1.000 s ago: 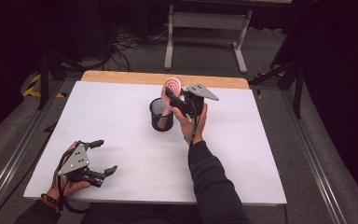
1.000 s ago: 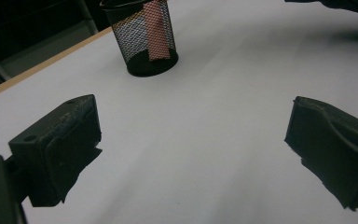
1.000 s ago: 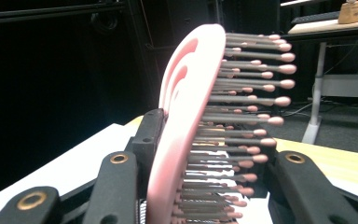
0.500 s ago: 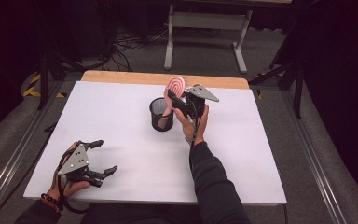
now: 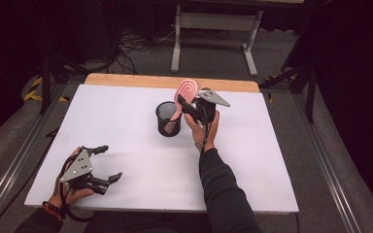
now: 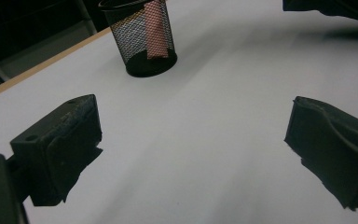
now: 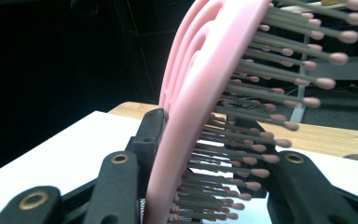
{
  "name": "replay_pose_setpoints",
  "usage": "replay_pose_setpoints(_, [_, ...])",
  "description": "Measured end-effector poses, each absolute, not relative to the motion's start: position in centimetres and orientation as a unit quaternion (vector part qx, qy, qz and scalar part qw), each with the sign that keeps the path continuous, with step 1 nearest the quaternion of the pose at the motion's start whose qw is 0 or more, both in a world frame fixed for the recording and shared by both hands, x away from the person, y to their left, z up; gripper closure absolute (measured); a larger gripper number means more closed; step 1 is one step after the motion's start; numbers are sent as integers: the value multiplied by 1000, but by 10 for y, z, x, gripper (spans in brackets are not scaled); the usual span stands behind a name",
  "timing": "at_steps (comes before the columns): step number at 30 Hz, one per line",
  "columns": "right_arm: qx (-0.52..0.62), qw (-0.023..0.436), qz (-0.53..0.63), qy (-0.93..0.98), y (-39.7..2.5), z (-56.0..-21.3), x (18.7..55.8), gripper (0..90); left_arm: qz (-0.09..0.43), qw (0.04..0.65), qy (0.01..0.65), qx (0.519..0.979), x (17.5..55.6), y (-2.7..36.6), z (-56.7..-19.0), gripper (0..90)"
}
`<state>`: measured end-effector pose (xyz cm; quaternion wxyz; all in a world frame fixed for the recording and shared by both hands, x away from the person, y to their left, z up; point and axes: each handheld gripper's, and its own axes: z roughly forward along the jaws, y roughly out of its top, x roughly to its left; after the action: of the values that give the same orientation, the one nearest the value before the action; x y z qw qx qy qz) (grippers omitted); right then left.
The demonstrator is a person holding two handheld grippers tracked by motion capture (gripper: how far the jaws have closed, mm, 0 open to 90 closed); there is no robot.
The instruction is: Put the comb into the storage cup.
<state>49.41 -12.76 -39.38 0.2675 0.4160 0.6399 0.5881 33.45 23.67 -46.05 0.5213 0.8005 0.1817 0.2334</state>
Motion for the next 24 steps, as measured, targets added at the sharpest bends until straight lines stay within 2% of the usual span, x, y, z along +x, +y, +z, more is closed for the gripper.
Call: replay_pose_setpoints(24, [418,278,579,643,-126,-396,491,570,233,520,180,801,334,237,-460,44])
